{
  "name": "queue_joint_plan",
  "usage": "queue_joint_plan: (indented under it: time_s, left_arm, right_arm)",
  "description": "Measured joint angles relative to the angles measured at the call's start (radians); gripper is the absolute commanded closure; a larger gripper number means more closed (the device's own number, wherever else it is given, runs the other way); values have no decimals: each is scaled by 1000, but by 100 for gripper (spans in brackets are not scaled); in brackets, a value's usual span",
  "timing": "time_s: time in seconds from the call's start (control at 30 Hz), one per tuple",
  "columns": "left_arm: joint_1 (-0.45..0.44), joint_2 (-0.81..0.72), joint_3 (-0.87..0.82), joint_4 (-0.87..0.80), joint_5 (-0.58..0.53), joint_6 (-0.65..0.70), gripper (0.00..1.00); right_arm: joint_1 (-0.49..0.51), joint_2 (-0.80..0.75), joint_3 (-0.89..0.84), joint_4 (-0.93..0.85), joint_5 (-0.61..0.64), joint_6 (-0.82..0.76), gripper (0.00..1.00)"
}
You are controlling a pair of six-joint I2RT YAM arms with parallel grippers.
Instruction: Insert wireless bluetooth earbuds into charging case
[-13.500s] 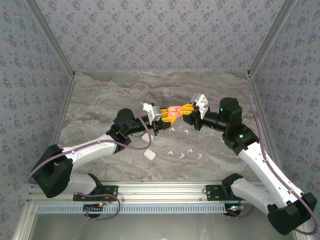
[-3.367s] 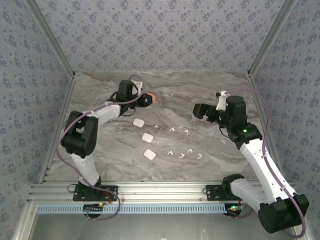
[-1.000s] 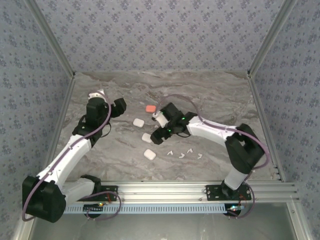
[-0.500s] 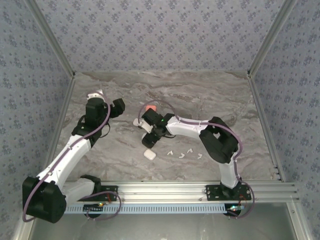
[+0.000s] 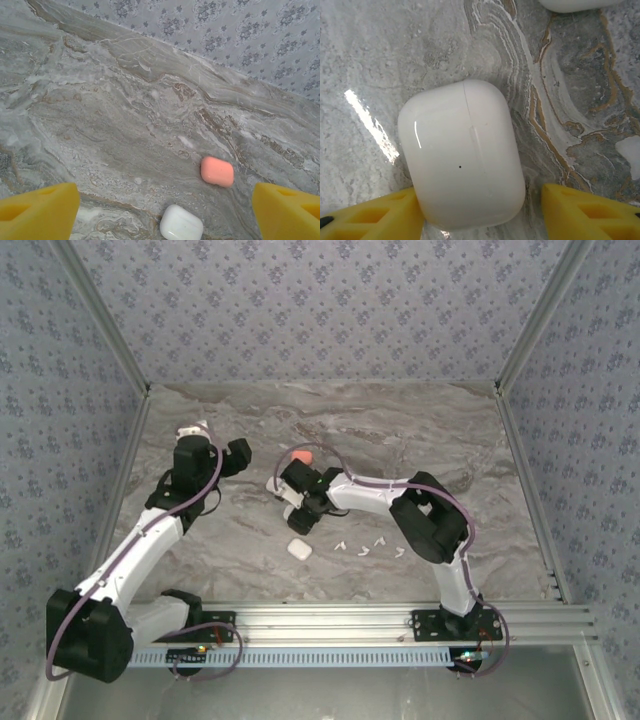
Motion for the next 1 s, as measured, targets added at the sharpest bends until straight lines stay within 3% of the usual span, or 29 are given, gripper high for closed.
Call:
queue_joint_plan:
  time_s: [0.43,0.7,1.0]
  left_arm:
    - [0,19,0,0,19,7,10]
    - [0,19,0,0,23,7,9]
    - [2,21,1,0,61,11,10]
  right_arm:
    - [6,24,39,-29,9,-28,36]
    - [20,35,61,-52,18,-56,56]
    - [1,-18,-3,-3,23,-57,58]
